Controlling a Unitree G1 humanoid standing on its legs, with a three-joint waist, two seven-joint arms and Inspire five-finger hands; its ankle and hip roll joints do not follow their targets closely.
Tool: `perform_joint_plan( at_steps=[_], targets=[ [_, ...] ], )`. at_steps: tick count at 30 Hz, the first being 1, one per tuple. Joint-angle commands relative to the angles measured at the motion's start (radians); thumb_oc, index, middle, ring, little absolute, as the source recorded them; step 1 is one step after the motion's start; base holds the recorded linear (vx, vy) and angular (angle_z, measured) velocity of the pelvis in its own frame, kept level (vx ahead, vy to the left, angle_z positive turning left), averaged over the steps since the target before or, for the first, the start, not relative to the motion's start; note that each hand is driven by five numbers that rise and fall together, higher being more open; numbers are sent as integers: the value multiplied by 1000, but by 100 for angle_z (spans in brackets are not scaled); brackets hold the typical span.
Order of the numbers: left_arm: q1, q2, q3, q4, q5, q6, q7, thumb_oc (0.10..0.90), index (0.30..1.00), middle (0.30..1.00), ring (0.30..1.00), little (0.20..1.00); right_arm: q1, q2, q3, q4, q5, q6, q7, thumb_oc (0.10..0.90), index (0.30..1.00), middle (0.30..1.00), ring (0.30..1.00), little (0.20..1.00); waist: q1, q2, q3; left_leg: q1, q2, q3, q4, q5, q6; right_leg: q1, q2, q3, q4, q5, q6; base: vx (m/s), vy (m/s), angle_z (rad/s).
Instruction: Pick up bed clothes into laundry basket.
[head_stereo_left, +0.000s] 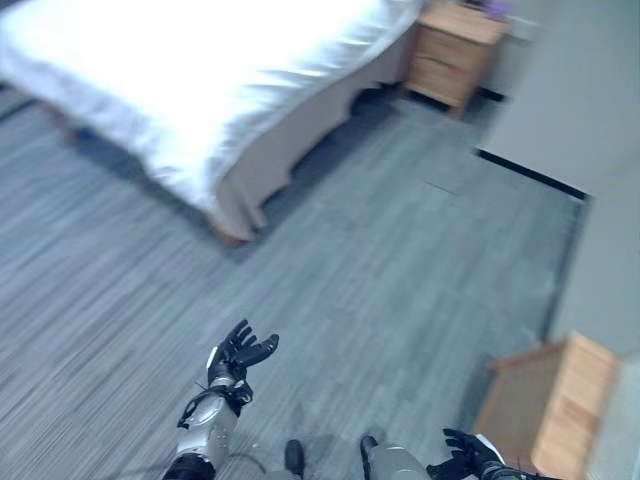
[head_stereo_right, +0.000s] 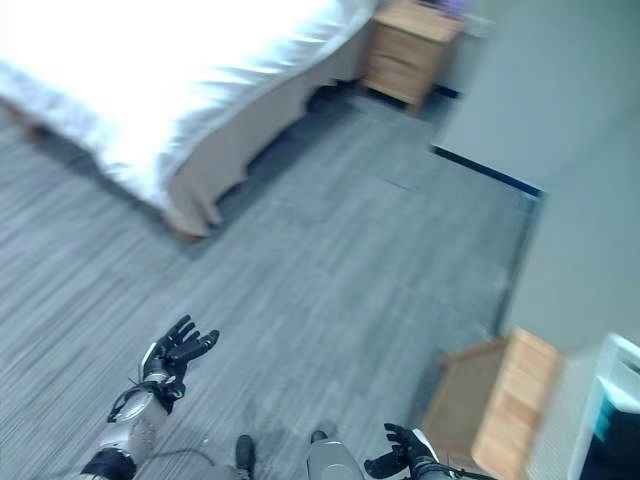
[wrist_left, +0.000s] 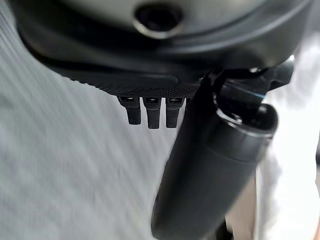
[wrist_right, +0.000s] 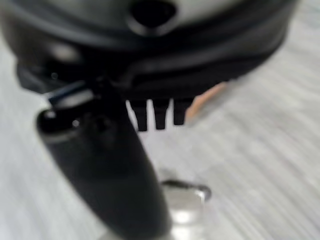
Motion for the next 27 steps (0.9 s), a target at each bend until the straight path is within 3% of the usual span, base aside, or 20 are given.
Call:
perform_joint_plan(
  at_steps=[1, 2, 3, 4, 5, 7, 8, 9, 10, 11, 15, 16, 18, 22, 27],
  targets=[
    [67, 13, 14, 146, 81, 10, 33, 800, 900, 900, 900, 900, -35, 27, 58, 48, -30, -23, -49, 800, 900, 900, 900, 900, 51, -60, -22, -80, 57, -14, 36, -8, -60, 117, -26, -75, -122, -2, 18, -91, -163, 154],
    [66, 12, 15, 146, 81, 10, 33, 800, 900, 900, 900, 900, -35, 27, 58, 48, -30, -23, -49, 800, 900, 900, 900, 900, 50, -59, -24, -83, 58, -15, 35, -6, -61, 115, -25, -76, -124, 1, 18, -210, -342, 154],
    [94, -4, 56, 250, 78, 16, 58, 800, 900, 900, 900, 900, -80, 40, 120, 55, -79, -18, -53, 800, 900, 900, 900, 900, 91, -65, -23, -92, 86, -12, 9, 28, -79, 141, -25, -132, -176, 10, 18, -194, -286, 85],
    [108, -10, 70, 288, 87, 24, 62, 800, 900, 900, 900, 900, -89, 39, 136, 58, -87, -21, -56, 800, 900, 900, 900, 900, 109, -66, -24, -105, 97, -20, 1, 57, -91, 157, -20, -144, -214, 15, 13, -279, -498, 67],
    [136, -15, 105, 352, 106, 38, 70, 800, 900, 900, 900, 900, -94, 42, 133, 56, -62, -32, -66, 800, 900, 900, 900, 900, 134, -74, -19, -133, 109, -59, -1, 101, -121, 193, 0, -181, -265, 19, -2, -158, -320, 41],
    [143, -18, 112, 368, 111, 37, 77, 800, 900, 900, 900, 900, -95, 41, 133, 54, -45, -38, -71, 800, 900, 900, 900, 900, 135, -78, -6, -154, 107, -60, 25, 110, -124, 201, 0, -199, -267, 24, -7, -130, -219, 67],
    [150, -25, 123, 379, 107, 38, 89, 800, 900, 900, 900, 900, -96, 41, 130, 49, -26, -39, -74, 800, 900, 900, 900, 900, 134, -85, 5, -163, 108, -15, 52, 101, -111, 203, -8, -227, -259, 27, -8, -298, -255, 118],
    [164, -27, 149, 389, 115, 47, 95, 800, 900, 900, 900, 900, -89, 40, 123, 15, 0, -42, -75, 800, 900, 900, 900, 900, 110, -106, 1, -138, 144, 171, 143, 39, -92, 182, -23, -275, -255, 46, -16, -245, -173, 113],
    [164, -27, 150, 389, 115, 47, 95, 800, 900, 900, 900, 900, -89, 40, 123, 15, 0, -41, -75, 800, 900, 900, 900, 900, 110, -106, -1, -141, 145, 171, 143, 40, -92, 180, -22, -275, -256, 48, -17, -346, -214, 125],
    [177, -29, 144, 382, 159, 59, 80, 800, 900, 900, 900, 900, -80, 47, 125, 36, -5, -36, -68, 800, 900, 900, 900, 900, 101, -122, -13, -108, 157, 267, 252, -9, -88, 172, -35, -326, -274, 67, -28, -167, -102, 83],
    [174, -28, 135, 368, 171, 51, 76, 800, 900, 900, 900, 900, -67, 60, 128, 99, -31, -26, -65, 800, 900, 900, 900, 900, 98, -127, -34, -84, 154, 271, 274, -24, -96, 173, -41, -374, -294, 75, -29, -86, -73, 83],
    [172, -33, 125, 345, 168, 47, 72, 800, 900, 900, 900, 900, -39, 70, 139, 146, -81, -17, -58, 800, 900, 900, 900, 900, 91, -118, -54, -18, 150, 280, 165, -50, -93, 185, -35, -426, -309, 72, -23, -28, -9, 80],
    [146, -34, 97, 320, 182, 42, 78, 800, 900, 900, 900, 900, -14, 85, 134, 188, -107, -6, -61, 800, 900, 900, 900, 900, 74, -96, -78, 22, 122, 247, 12, -41, -79, 178, -18, -453, -306, 73, -17, -34, 48, 91],
    [113, -32, 15, 226, 208, 23, 77, 800, 900, 900, 900, 900, -20, 96, 136, 180, -116, -9, -78, 800, 900, 900, 900, 900, 64, -90, -82, 31, 86, 219, -37, -30, -60, 169, -37, -457, -301, 95, -1, -20, 83, 60],
    [111, -46, 0, 293, 260, 38, 57, 800, 900, 900, 900, 900, -42, 122, 146, 204, -128, -4, -89, 800, 900, 900, 900, 900, 71, -79, -96, 47, 69, 224, -69, -22, -49, 170, -51, -442, -306, 107, 8, 29, 51, -4]
  ],
)
